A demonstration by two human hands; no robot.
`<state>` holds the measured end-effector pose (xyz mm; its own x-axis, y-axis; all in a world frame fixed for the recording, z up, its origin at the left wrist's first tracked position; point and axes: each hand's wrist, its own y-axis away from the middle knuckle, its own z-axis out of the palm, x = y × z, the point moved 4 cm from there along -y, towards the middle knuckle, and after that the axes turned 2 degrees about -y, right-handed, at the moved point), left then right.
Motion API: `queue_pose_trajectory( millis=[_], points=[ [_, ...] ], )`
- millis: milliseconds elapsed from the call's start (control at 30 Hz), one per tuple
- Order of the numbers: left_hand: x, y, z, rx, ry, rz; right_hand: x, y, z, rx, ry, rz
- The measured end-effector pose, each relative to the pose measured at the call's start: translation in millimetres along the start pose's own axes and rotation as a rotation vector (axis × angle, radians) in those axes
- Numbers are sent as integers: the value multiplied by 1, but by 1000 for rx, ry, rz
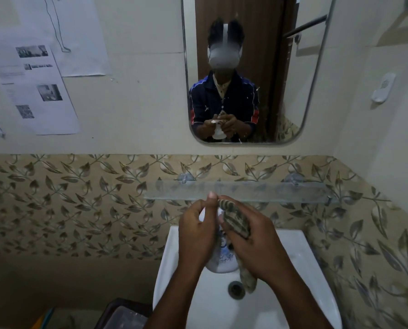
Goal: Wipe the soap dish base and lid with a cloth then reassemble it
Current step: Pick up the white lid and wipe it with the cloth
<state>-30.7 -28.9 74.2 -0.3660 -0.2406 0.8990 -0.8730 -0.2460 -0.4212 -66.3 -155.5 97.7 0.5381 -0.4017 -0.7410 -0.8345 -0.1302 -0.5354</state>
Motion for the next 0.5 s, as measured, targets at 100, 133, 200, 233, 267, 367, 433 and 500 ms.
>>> queue_pose_trajectory(
  millis=[100, 133, 200, 233, 267, 367, 433, 500],
  points=[
    [9, -4, -1, 12, -25, 128, -12, -8, 1, 74, 155, -108],
    [13, -3, -3, 38, -9, 144, -12, -10, 2, 98, 104, -103],
    [20, -7, -12, 161, 70, 64, -7, -8, 7, 137, -50, -32],
    [21, -11, -17, 255, 164, -62, -2, -3, 12, 142, -122, 31],
    [18, -15, -21, 329, 270, -197, 2, 4, 18, 140, -196, 94],
    [18, -22, -24, 317, 317, -313, 8, 14, 24, 157, -255, 168],
    [27, -18, -15, 194, 193, -179, 4, 5, 15, 189, -151, 129],
    [34, -13, -5, 77, 96, -5, -7, -9, 3, 200, -54, 34]
  ],
)
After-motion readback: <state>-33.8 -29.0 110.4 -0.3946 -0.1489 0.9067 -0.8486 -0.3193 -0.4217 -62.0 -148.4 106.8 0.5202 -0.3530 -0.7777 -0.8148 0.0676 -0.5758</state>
